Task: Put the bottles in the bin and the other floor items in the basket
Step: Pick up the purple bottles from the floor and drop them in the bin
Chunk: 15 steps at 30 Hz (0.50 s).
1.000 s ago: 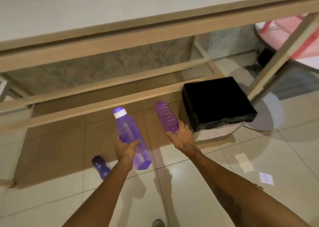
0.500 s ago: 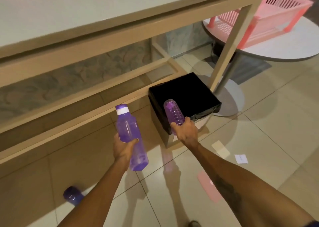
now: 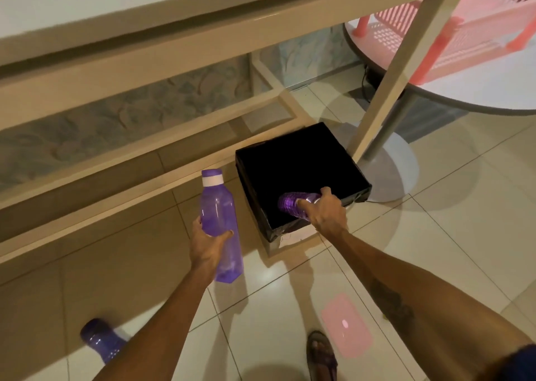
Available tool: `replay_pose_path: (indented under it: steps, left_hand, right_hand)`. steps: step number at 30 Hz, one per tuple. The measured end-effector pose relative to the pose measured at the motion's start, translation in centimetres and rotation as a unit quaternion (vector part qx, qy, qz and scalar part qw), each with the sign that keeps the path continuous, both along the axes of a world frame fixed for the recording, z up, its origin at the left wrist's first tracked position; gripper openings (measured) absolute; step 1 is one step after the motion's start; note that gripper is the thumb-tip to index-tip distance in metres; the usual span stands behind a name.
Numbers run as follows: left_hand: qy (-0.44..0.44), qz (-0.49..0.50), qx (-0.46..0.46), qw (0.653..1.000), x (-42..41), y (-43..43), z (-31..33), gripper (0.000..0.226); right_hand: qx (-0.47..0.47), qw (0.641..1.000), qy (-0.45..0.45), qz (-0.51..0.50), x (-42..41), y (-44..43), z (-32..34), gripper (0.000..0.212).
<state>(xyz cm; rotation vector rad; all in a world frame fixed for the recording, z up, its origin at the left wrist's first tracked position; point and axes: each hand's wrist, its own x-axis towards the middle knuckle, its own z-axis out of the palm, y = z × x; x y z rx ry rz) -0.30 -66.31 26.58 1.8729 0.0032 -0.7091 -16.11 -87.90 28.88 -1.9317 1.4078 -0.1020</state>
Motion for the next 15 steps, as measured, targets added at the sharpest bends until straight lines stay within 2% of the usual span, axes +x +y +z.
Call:
replay_pose_path:
  steps: [4,11,15]
  left_hand:
    - [-0.034,0.025,0.013,0.999,-0.9,-2.7,-1.1,0.084]
    - [-0.086,0.030,0.026,0.995,-1.4,-4.8,-4.2,0.087]
    - [-0.100,0.025,0.045,0.994,-0.9,-5.1,-7.3,0.086]
  right_hand:
    - [0.022,0.998,-0.019,0.057,0.2,-4.0,-1.7,0.067]
    - [0.016,0.989,0.050,0.141,1.5,-9.6,-6.8,0.061]
    - [-0.052,0.973,0.097,0.201,2.3,-11.1,-10.6,0.057]
